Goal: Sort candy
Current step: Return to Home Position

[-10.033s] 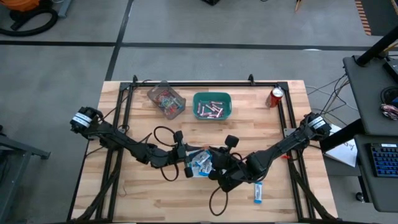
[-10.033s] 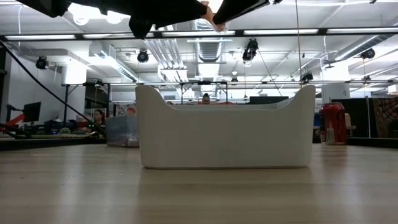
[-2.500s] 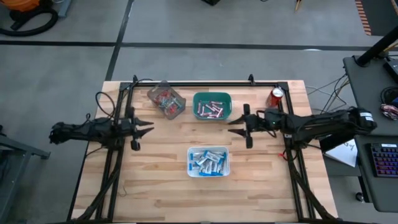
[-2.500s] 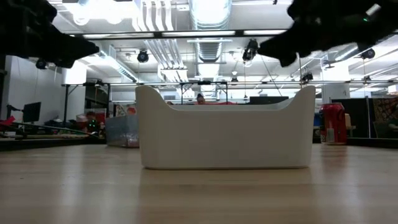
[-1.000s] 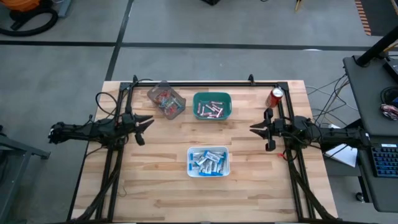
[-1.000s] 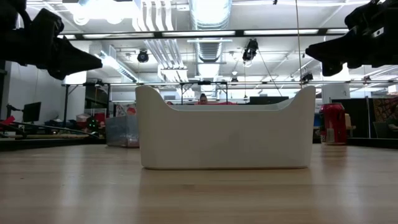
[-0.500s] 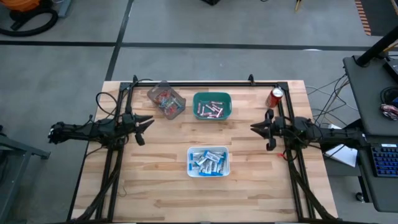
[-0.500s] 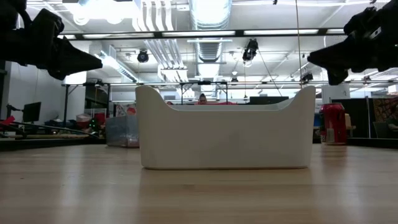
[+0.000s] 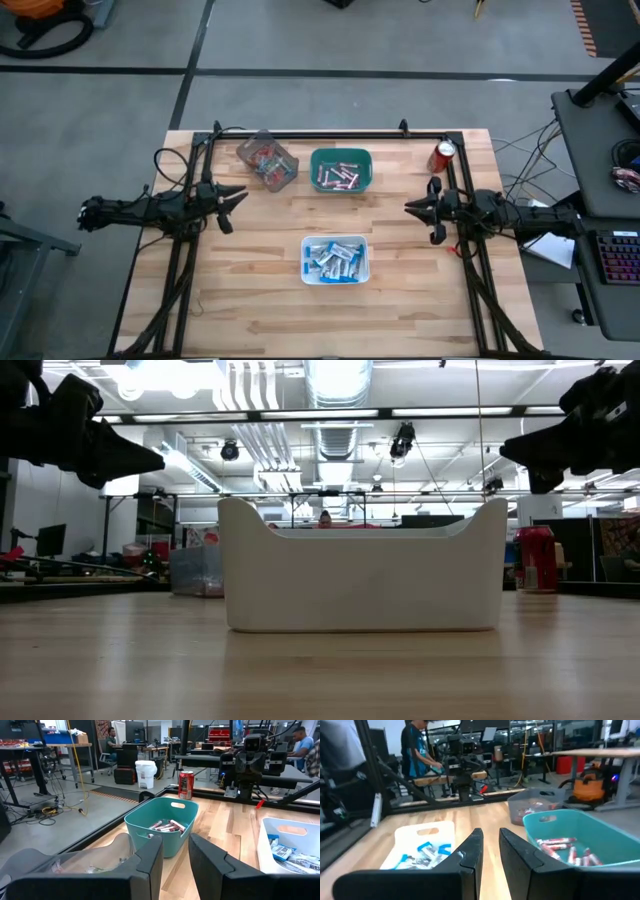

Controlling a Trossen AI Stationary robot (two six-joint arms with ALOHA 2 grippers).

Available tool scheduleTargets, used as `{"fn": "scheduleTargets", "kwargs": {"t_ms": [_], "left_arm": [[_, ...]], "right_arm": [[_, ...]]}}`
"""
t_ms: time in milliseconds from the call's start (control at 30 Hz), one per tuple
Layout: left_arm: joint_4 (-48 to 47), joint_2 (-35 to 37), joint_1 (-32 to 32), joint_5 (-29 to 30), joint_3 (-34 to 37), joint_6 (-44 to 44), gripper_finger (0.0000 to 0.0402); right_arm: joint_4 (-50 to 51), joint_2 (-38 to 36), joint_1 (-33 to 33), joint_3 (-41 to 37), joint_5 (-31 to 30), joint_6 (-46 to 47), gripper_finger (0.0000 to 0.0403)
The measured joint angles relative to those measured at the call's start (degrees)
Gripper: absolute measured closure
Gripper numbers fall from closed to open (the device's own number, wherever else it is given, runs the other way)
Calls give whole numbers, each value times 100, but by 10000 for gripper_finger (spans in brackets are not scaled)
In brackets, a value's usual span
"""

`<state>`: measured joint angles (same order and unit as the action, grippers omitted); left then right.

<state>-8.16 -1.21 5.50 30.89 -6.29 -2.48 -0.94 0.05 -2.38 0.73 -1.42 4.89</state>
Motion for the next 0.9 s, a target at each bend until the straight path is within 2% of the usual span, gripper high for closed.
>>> {"fn": "scheduleTargets", "kwargs": {"t_ms": [100, 267, 600, 900], "left_arm": [[0, 0, 0, 0, 1, 0, 325], [0, 0, 0, 0, 1, 0, 325], [0, 0, 1, 0, 0, 0, 325], [-2, 0, 0, 0, 1, 0, 325]], "right_arm": [[13, 0, -87, -2, 93, -251, 346], [-53, -2, -304, -6, 735, -594, 346], [-71, 17, -517, -4, 710, 97, 346], [-86, 82, -517, -4, 720, 61, 346]]}}
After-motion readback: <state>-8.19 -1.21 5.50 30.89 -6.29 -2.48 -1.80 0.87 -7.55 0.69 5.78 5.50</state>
